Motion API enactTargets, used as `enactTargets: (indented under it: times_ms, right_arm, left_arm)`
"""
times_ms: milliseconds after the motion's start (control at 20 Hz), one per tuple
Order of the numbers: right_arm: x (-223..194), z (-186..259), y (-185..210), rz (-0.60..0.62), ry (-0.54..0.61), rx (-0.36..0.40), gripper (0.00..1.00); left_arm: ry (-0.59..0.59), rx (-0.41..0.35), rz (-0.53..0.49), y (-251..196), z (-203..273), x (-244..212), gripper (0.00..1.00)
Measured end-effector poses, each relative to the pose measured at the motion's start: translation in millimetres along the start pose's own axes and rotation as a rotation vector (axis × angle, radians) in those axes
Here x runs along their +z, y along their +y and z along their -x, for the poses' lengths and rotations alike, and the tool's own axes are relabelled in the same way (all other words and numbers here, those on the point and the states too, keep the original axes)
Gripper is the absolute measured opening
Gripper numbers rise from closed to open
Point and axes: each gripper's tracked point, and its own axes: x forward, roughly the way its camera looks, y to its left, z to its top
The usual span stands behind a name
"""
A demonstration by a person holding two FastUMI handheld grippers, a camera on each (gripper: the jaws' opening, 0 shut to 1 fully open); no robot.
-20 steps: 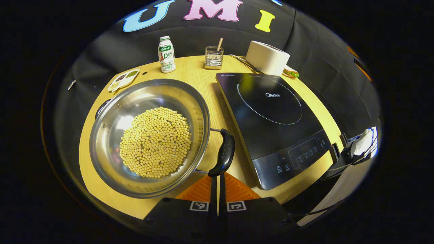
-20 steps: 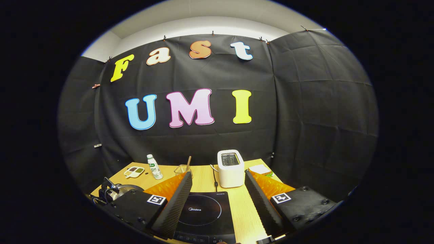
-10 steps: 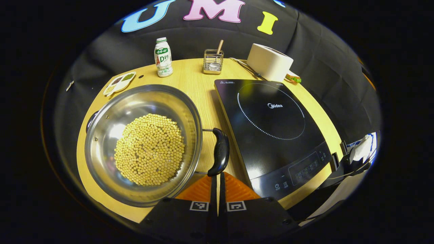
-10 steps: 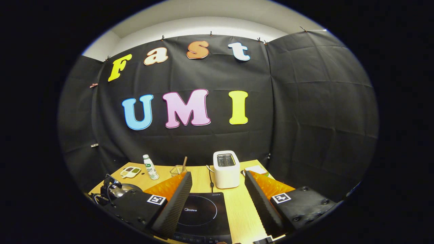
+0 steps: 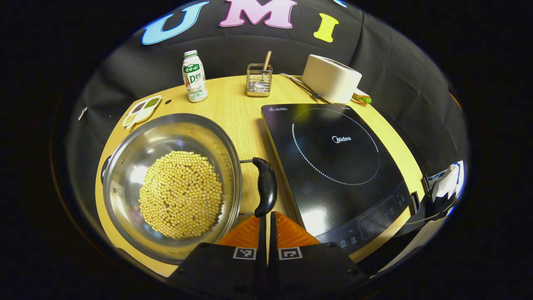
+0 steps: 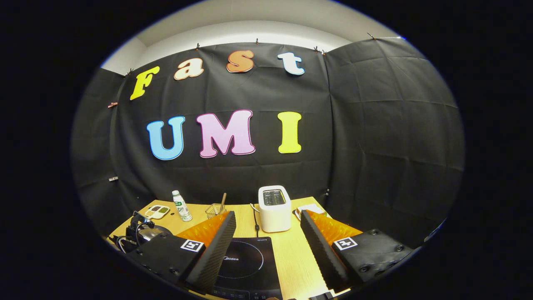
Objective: First push the handle of the pot to place it horizontally, then grasp the pot with both hands and set it on the induction cooktop.
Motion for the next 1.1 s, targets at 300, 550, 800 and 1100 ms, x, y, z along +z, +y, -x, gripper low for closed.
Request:
enactTargets:
  times_ms: [300,550,800,1100]
  right_arm:
    - [-2,-1,-6,-0.004,0.005,0.002,0.97]
    - [-7,-13,-13,-0.019,0.028,0.037,0.97]
    - [-17,-29,-17,-0.028,0.068,0.122,0.97]
    - [-34,-43,-26,-0.045,0.117,0.204,0.97]
  left_arm:
    - [-0.007,0.028,-0.014,4,-12,13,0.04]
    - [-0.024,0.059,0.042,7,-18,22,0.05]
    - [-0.046,0.097,0.162,9,-27,32,0.05]
    - [-0.070,0.155,0.215,10,-35,42,0.05]
